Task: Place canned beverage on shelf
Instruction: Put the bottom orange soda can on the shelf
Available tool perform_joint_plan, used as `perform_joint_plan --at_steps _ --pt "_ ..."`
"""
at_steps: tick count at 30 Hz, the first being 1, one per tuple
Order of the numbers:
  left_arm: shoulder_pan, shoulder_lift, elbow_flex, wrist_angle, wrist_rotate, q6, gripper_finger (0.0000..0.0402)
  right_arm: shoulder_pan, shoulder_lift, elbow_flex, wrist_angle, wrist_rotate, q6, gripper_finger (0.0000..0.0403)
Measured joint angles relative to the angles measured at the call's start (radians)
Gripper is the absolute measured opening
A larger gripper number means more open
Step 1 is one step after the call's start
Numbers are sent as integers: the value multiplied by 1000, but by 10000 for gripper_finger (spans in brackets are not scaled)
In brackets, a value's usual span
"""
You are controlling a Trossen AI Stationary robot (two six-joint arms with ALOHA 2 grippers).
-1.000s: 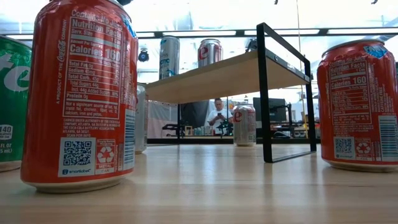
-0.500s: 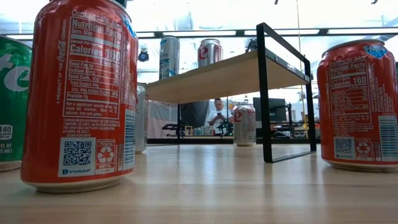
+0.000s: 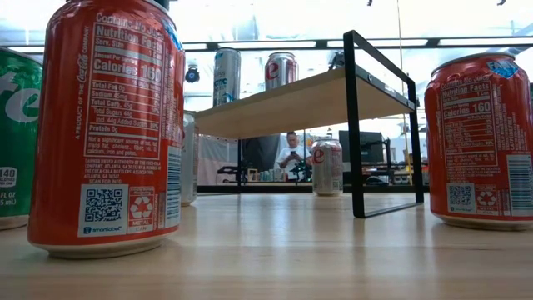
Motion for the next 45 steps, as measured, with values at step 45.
perform_joint_plan --at_steps 45 --pt "52 -155 -267 488 -8 235 269 26 1 -77 83 105 7 9"
